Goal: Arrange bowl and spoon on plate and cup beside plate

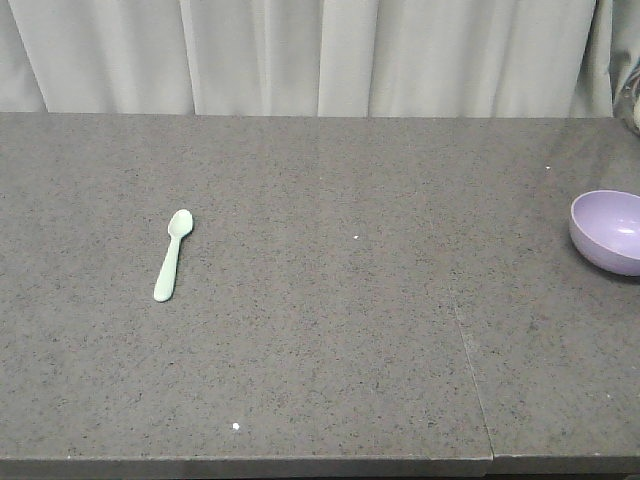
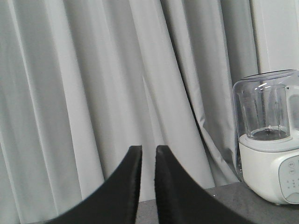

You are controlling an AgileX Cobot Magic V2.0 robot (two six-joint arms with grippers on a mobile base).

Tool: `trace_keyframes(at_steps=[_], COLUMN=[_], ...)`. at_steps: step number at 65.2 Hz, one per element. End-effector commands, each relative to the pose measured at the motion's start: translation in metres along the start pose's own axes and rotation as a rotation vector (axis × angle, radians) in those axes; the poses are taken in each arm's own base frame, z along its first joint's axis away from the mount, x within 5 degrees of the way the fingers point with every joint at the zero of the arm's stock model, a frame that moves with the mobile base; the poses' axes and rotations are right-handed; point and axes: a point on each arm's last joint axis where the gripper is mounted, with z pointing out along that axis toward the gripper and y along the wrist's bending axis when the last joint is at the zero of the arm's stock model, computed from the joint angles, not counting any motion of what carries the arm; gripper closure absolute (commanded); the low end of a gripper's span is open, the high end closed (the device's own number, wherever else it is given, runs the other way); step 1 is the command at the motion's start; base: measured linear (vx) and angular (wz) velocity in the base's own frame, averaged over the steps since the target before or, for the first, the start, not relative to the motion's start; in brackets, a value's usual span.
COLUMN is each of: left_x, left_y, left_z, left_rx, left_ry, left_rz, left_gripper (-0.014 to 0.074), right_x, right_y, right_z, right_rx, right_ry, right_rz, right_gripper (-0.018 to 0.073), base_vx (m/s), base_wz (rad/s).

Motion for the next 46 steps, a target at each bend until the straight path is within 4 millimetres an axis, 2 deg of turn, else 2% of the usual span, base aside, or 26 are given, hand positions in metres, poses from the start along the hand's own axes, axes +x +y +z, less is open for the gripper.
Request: trace_keyframes(at_steps=[1,13,23,30,42,46], left_x=[-0.017,-0.028,-0.035,-0.042,-0.055,-0.053], left_y=[-0.009,-0.016,-0.024,-0.029,-0.037,-0.037], left_z=[0.016,0.044,0.072,0.098,0.154,0.175], left_rx=[-0.004,-0.030,-0.027,-0.026,-0.041,-0.052], left_ry=[0.030,0.143,0.238,0.313,0.452,0.506], left_rz=[0.047,0.061,0.081,0.116,0.160,0.176], left_gripper=[0.0456,0.0233,0.0072,0.0044,0.0044,0.0048], right_x=[-0.015,-0.015,-0.015,-0.015,-0.015,-0.015], right_y=[0.004,0.003,0.003,0.003,0.003,0.003], right_z=[0.002,0.002,0.002,0.002,0.002,0.002], right_rx=[-0.026,-0.023,-0.022,-0.022,-0.022,-0.022], right_ry=[-0.095,-0.088,-0.087,-0.087,-0.087,-0.087], right_rz=[-0.029,-0.029,-0.029,-0.029,-0.029,-0.029], right_gripper=[0.0386,0.0246,0.0226,0.0226,0.0226,0.0226], base_vx=[0.00,0.00,0.00,0.00,0.00,0.00], base_wz=[0.00,0.00,0.00,0.00,0.00,0.00])
